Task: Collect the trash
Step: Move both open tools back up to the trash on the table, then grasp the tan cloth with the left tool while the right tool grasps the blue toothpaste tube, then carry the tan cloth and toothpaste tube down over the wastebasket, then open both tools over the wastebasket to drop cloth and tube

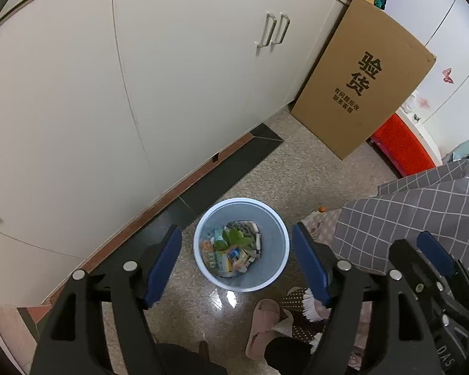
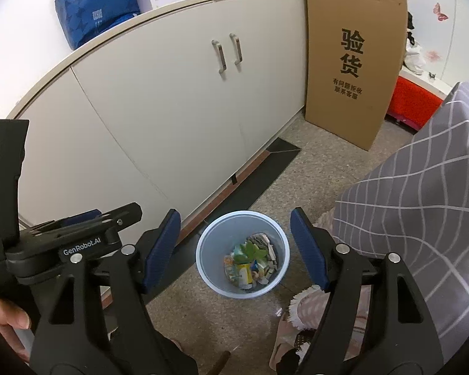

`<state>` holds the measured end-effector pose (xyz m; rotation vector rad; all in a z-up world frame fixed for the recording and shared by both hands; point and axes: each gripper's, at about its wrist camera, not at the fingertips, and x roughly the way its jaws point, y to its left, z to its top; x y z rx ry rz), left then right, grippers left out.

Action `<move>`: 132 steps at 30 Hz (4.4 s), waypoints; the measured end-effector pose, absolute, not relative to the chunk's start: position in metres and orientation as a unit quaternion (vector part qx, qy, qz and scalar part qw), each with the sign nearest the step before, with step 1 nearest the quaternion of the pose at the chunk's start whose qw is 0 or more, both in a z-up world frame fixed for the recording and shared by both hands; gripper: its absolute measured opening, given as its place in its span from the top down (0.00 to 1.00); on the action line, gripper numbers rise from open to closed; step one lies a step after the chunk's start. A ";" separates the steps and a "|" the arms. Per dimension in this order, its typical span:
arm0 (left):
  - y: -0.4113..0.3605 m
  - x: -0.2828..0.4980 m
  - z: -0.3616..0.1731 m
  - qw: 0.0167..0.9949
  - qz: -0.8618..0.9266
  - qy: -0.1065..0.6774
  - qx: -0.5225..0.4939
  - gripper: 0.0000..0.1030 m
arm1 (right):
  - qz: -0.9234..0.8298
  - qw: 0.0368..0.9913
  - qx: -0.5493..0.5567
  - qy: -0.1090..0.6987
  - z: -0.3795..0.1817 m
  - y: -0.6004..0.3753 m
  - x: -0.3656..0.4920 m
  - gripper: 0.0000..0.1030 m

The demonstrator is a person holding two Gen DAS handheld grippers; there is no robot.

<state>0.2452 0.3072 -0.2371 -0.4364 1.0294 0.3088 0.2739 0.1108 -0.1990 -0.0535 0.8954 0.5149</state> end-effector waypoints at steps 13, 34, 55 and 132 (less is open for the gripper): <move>0.242 0.249 -0.180 0.877 0.098 0.442 -0.162 0.29 | 0.215 0.903 0.013 0.371 -0.131 0.030 0.260 0.25; -0.044 0.327 -0.115 0.907 -0.121 0.402 -0.015 0.24 | 0.021 0.941 0.031 0.337 -0.082 -0.243 0.275 0.21; -0.142 0.401 -0.144 0.888 -0.165 0.422 0.075 0.96 | 0.032 0.910 -0.059 0.410 -0.132 -0.292 0.356 0.21; 0.280 0.328 -0.283 0.835 0.108 0.520 -0.144 0.22 | 0.261 0.812 -0.043 0.521 -0.257 0.118 0.332 0.87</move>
